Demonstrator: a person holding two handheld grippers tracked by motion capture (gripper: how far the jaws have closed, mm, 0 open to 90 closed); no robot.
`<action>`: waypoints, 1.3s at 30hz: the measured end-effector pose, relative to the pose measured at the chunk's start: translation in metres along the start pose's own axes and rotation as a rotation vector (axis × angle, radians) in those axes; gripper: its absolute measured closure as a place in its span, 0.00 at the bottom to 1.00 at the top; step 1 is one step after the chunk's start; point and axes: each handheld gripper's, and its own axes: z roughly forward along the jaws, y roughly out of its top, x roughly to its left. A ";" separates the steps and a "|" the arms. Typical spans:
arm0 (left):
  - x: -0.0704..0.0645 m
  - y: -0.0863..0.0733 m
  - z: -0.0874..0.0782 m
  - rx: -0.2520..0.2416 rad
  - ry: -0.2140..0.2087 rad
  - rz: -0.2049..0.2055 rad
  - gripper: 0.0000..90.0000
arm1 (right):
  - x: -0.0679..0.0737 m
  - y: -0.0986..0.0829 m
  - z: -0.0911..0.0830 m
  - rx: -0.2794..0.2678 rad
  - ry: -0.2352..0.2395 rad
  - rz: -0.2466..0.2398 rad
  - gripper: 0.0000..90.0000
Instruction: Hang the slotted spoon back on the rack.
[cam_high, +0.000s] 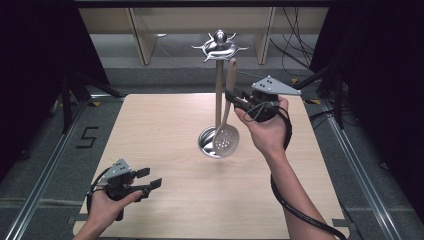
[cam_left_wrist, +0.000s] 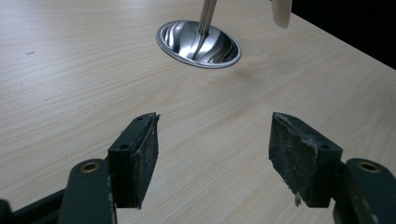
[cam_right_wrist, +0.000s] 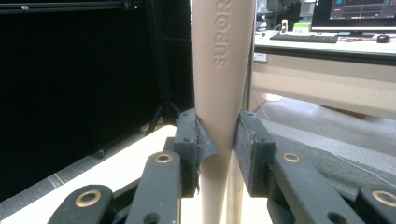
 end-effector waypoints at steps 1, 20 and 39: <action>0.000 0.000 0.000 0.000 0.000 0.001 0.36 | -0.001 0.000 0.001 -0.005 -0.002 -0.012 0.80; 0.000 0.000 0.000 0.000 -0.001 0.000 0.36 | -0.002 -0.001 0.012 0.022 -0.003 0.015 0.80; 0.000 0.000 0.000 0.001 -0.005 -0.002 0.36 | -0.015 -0.017 -0.012 0.053 -0.021 0.045 0.44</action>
